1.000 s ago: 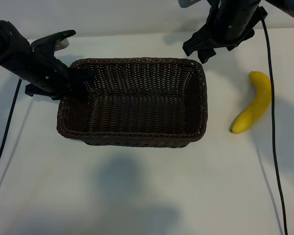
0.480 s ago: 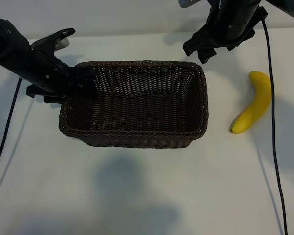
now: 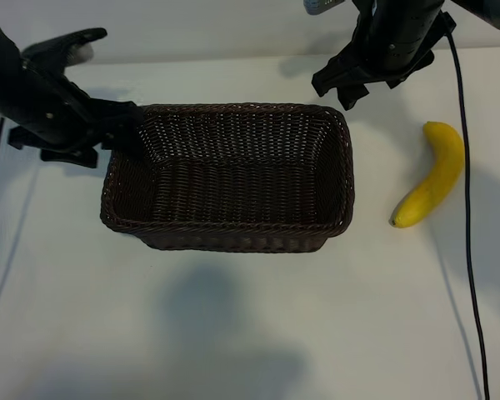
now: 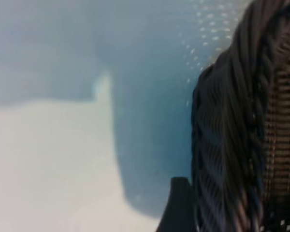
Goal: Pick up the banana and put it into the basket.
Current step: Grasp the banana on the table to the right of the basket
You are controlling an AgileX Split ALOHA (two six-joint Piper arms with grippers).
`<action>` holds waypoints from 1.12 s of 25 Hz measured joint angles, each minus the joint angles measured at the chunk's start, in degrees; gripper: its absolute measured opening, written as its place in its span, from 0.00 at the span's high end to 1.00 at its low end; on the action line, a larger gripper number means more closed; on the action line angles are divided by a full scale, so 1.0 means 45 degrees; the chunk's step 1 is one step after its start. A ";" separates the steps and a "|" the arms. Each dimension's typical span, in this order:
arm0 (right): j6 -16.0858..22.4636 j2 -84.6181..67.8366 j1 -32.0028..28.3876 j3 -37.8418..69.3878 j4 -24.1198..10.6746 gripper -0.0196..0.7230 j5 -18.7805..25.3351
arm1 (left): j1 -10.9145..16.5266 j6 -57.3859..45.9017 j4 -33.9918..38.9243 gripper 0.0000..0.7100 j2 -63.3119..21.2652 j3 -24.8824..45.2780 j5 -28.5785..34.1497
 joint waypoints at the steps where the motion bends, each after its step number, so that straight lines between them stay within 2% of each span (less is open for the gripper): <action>1: 0.0018 0.0000 0.0000 0.0000 0.0000 0.17 0.0068 | 0.0000 -0.0078 0.0127 0.13 -0.0235 0.0000 0.0098; 6: 0.0122 0.0000 0.0000 0.0000 -0.0039 0.17 0.0521 | 0.0000 -0.0202 0.0219 0.15 -0.1403 0.0000 0.0175; 12: 0.1594 -0.0145 -0.0163 0.0000 -0.1032 0.17 0.0808 | 0.0000 -0.0240 0.0219 0.16 -0.2031 0.0000 0.0218; 15: 0.1843 -0.0472 -0.0722 0.0000 -0.1053 0.17 0.1017 | 0.0000 -0.0240 0.0219 0.16 -0.2018 0.0000 0.0218; 23: 0.1717 -0.0944 -0.3271 0.0000 -0.0072 0.17 0.1762 | 0.0000 -0.0240 0.0180 0.16 -0.2018 0.0000 0.0026; 28: 0.1371 -0.0995 -0.4049 0.1025 0.0768 0.17 0.1397 | 0.0000 -0.0240 -0.0048 0.16 -0.2018 0.0000 -0.0158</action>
